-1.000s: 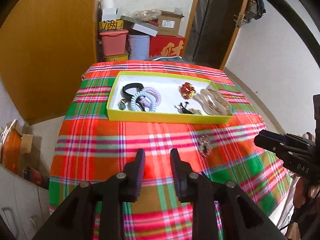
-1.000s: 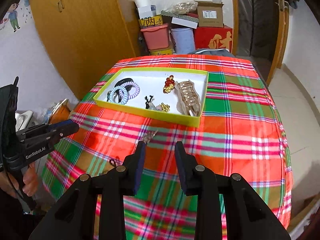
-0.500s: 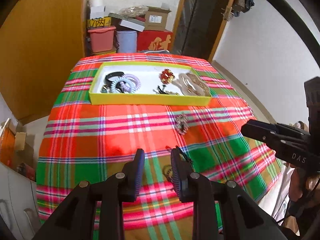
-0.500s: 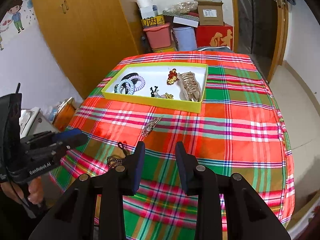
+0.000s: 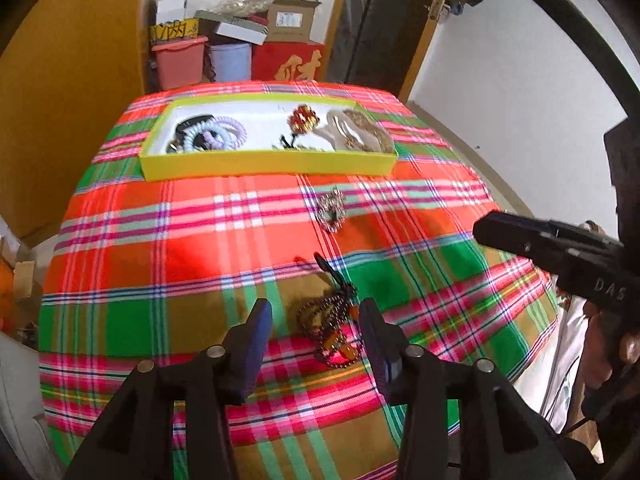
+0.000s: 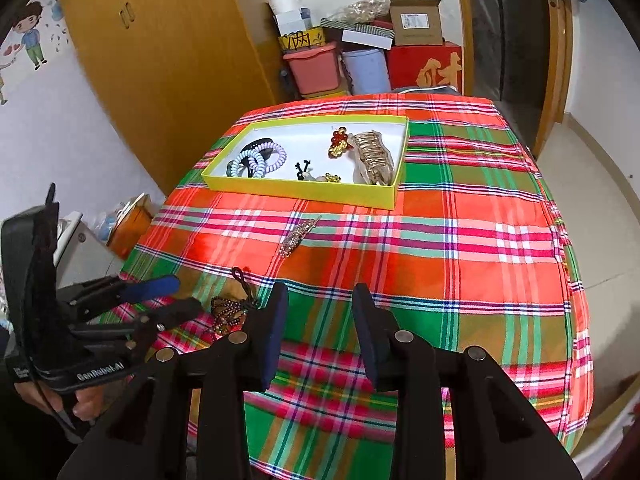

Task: Organize jewelry
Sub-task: 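Grasp the beaded tassel with the left tool while the right tool grasps the rhinestone hairpin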

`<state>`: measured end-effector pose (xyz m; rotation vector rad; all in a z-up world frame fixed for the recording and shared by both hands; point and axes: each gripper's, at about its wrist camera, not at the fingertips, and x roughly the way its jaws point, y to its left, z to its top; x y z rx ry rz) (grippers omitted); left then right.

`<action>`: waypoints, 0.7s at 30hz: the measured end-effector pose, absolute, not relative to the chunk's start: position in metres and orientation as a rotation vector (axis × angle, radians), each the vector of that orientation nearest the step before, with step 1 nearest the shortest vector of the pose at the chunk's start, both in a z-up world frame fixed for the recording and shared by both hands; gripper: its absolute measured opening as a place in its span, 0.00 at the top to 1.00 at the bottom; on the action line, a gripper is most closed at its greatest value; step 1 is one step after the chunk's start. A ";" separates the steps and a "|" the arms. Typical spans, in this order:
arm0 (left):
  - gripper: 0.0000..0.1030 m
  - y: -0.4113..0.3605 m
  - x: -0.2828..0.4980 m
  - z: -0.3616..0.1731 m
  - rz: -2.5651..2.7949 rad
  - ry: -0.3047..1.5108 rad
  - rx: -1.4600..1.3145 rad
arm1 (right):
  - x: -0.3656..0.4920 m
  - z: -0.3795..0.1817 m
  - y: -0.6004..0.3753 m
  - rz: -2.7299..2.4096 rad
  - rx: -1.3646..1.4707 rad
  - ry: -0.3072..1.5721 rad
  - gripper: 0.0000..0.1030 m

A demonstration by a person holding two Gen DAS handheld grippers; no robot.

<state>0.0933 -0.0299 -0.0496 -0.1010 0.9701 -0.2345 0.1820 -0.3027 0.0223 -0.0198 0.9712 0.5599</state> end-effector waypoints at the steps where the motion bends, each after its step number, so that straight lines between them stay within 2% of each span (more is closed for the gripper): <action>1: 0.56 -0.032 0.094 -0.052 -0.238 0.977 -0.097 | 0.182 0.021 -0.303 0.560 -0.019 0.974 0.66; 14: 0.56 -0.052 0.100 -0.081 -0.259 1.009 -0.012 | 0.188 0.005 -0.304 0.552 -0.019 1.019 0.65; 16: 0.61 -0.052 0.100 -0.081 -0.253 0.997 0.000 | 0.190 0.003 -0.303 0.551 -0.019 1.025 0.65; 18: 0.75 -0.052 0.102 -0.082 -0.236 0.990 0.017 | 0.192 0.001 -0.302 0.551 -0.020 1.030 0.65; 21: 0.82 -0.048 0.104 -0.082 -0.232 0.984 0.011 | 0.194 -0.001 -0.300 0.553 -0.021 1.038 0.65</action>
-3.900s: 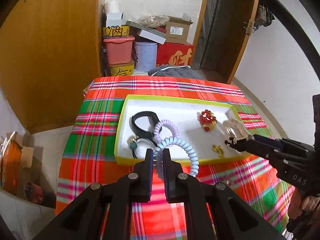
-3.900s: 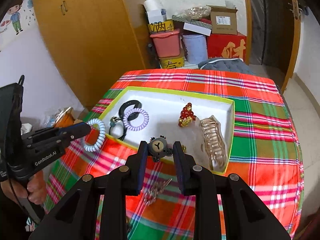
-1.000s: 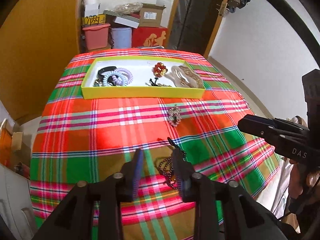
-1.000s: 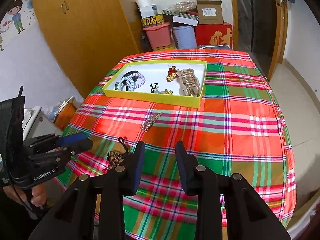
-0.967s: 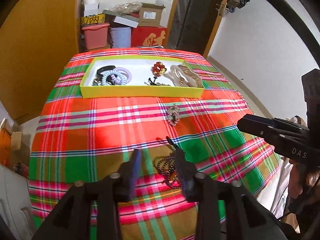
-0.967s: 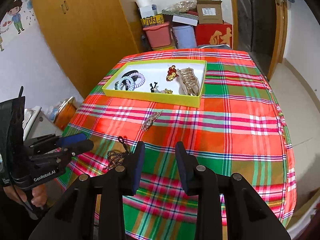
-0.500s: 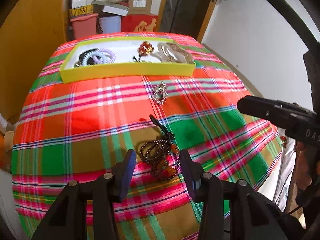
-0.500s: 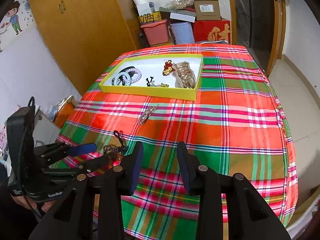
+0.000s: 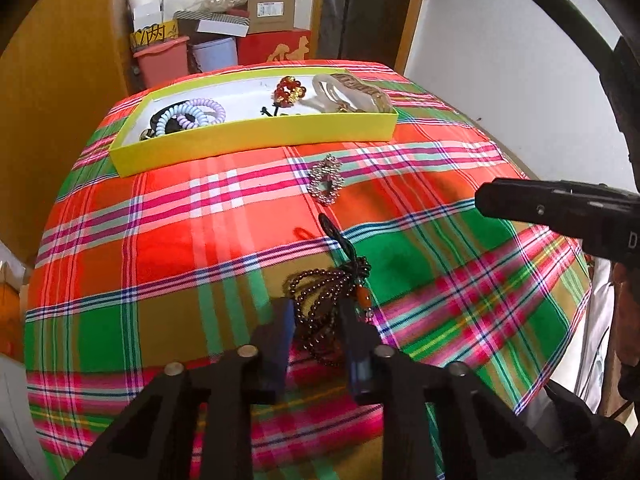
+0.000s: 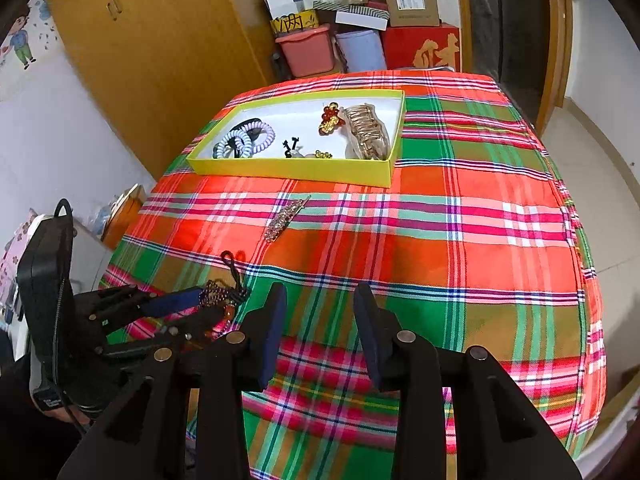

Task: Organize jewelry
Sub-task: 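Grasp the beaded tassel with the left tool while the right tool grasps the rhinestone hairpin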

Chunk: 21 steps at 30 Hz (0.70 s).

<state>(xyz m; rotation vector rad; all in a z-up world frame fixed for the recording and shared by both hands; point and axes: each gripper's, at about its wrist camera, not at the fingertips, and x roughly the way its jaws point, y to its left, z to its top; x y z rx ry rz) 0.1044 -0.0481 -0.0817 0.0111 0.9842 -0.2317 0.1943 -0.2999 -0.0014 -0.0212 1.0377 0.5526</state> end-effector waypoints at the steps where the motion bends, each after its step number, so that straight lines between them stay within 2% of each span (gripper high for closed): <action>1: 0.82 -0.047 0.105 -0.081 -0.229 0.982 0.009 | 0.195 -0.002 -0.299 0.553 -0.022 1.040 0.65; 2: 0.87 -0.045 0.107 -0.081 -0.226 0.980 0.008 | 0.196 -0.003 -0.299 0.554 -0.021 1.042 0.65; 7: 0.89 -0.034 0.110 -0.079 -0.208 0.975 -0.028 | 0.202 -0.007 -0.292 0.558 -0.026 1.055 0.65; 8: 0.93 -0.032 0.111 -0.078 -0.206 0.973 -0.033 | 0.203 -0.008 -0.290 0.559 -0.027 1.057 0.65; 21: 0.94 0.003 0.125 -0.071 -0.154 0.951 -0.114 | 0.231 -0.025 -0.256 0.592 -0.024 1.098 0.65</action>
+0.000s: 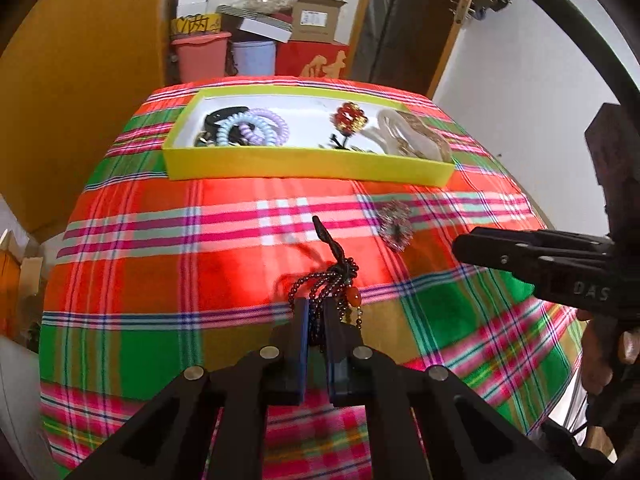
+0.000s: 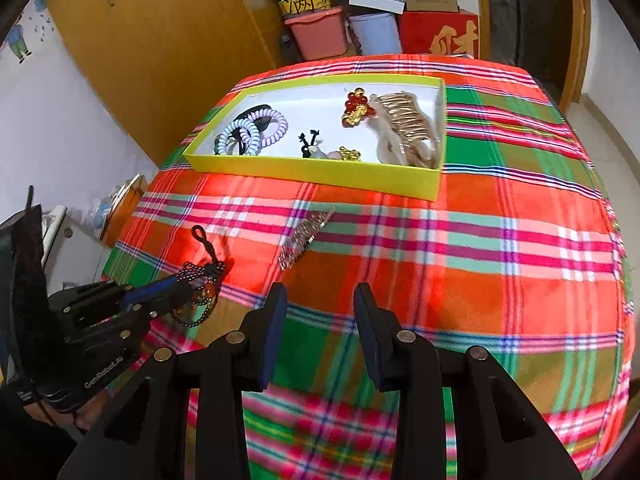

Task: Organize jewelry
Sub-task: 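Grasp the beaded tassel with the left tool while the right tool grasps the rhinestone hairpin, then lift the beaded tassel with the left tool while the right tool lifts the rhinestone hairpin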

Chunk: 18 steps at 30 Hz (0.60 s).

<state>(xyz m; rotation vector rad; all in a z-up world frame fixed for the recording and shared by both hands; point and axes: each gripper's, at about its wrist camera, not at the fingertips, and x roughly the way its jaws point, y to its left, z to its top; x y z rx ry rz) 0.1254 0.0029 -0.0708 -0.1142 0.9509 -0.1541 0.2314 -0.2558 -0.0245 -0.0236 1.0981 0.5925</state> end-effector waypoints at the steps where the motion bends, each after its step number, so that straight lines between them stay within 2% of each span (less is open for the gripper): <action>1: 0.94 0.006 0.127 -0.070 -0.150 0.948 -0.118 | 0.235 -0.026 -0.252 0.594 -0.017 1.103 0.65; 17: 0.94 0.029 0.140 -0.070 -0.131 0.940 -0.154 | 0.263 -0.046 -0.220 0.596 -0.031 1.139 0.65; 18: 0.94 0.030 0.140 -0.070 -0.132 0.939 -0.155 | 0.262 -0.046 -0.219 0.594 -0.041 1.136 0.70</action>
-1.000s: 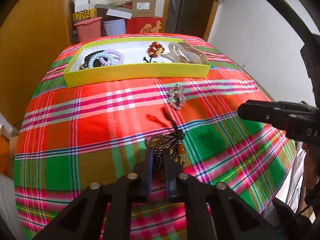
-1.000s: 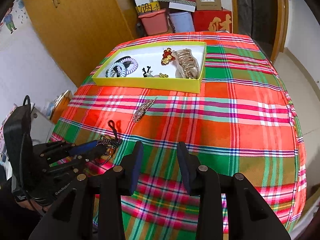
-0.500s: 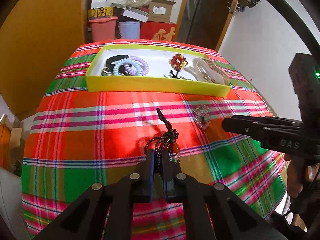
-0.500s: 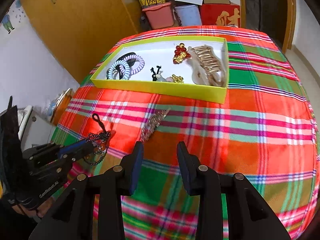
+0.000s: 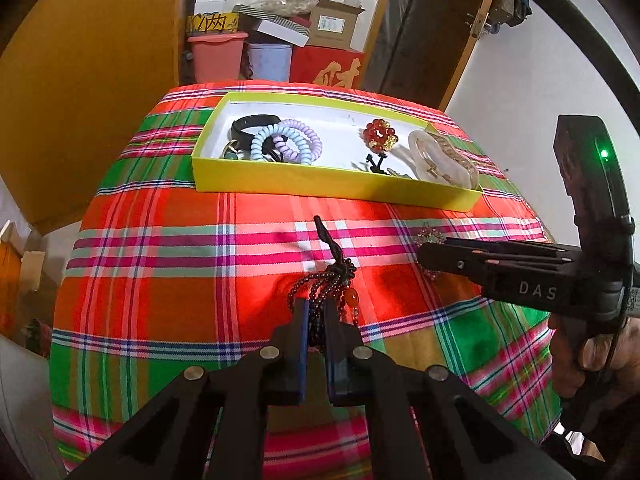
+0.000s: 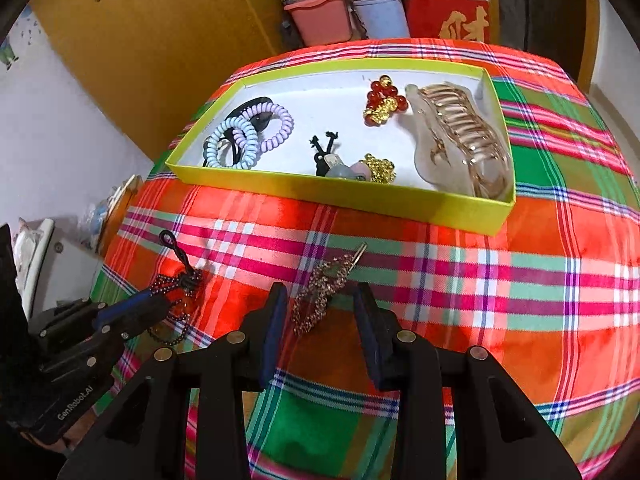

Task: Organize jewelry
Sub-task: 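Lift the beaded tassel with the left tool while the right tool lifts the rhinestone hairpin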

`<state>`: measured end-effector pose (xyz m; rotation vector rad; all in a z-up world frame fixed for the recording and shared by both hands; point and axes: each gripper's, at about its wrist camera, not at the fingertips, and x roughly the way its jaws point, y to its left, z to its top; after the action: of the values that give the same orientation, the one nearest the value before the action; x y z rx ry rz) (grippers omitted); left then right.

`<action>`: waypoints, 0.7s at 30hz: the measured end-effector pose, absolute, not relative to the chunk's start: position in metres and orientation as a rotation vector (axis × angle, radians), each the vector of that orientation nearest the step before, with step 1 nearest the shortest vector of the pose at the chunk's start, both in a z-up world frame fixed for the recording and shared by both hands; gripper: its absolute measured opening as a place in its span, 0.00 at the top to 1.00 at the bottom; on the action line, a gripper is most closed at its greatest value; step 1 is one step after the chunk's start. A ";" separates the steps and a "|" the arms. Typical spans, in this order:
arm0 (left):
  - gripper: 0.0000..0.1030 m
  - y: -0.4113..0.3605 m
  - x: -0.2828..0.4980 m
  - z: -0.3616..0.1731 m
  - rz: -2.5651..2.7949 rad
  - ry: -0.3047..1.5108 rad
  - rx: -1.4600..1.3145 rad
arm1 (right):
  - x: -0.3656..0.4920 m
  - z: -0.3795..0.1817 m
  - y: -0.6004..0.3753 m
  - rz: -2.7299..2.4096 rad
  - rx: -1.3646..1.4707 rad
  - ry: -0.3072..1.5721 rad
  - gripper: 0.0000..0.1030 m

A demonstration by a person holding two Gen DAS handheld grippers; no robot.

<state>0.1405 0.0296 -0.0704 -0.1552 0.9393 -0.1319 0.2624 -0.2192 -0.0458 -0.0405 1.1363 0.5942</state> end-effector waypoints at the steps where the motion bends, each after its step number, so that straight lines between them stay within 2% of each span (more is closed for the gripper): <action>1: 0.94 0.029 0.141 -0.070 -0.133 0.940 -0.157 | 0.262 -0.046 -0.219 0.592 -0.051 1.135 0.79; 2: 0.94 0.029 0.141 -0.071 -0.134 0.941 -0.159 | 0.262 -0.046 -0.218 0.589 -0.056 1.135 0.82; 6: 0.94 0.030 0.142 -0.071 -0.135 0.942 -0.161 | 0.261 -0.045 -0.219 0.588 -0.060 1.130 0.83; 7: 0.94 0.030 0.142 -0.071 -0.134 0.942 -0.161 | 0.260 -0.044 -0.219 0.590 -0.061 1.126 0.87; 9: 0.94 0.030 0.142 -0.071 -0.134 0.940 -0.161 | 0.259 -0.042 -0.219 0.593 -0.063 1.117 0.90; 21: 0.94 0.026 0.133 -0.054 -0.129 0.910 -0.155 | 0.244 -0.024 -0.227 0.611 -0.050 1.079 0.92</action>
<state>0.1334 0.0259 -0.0539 -0.1550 0.9097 -0.1286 0.2439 -0.2268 -0.0238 -0.0502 1.0785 0.6106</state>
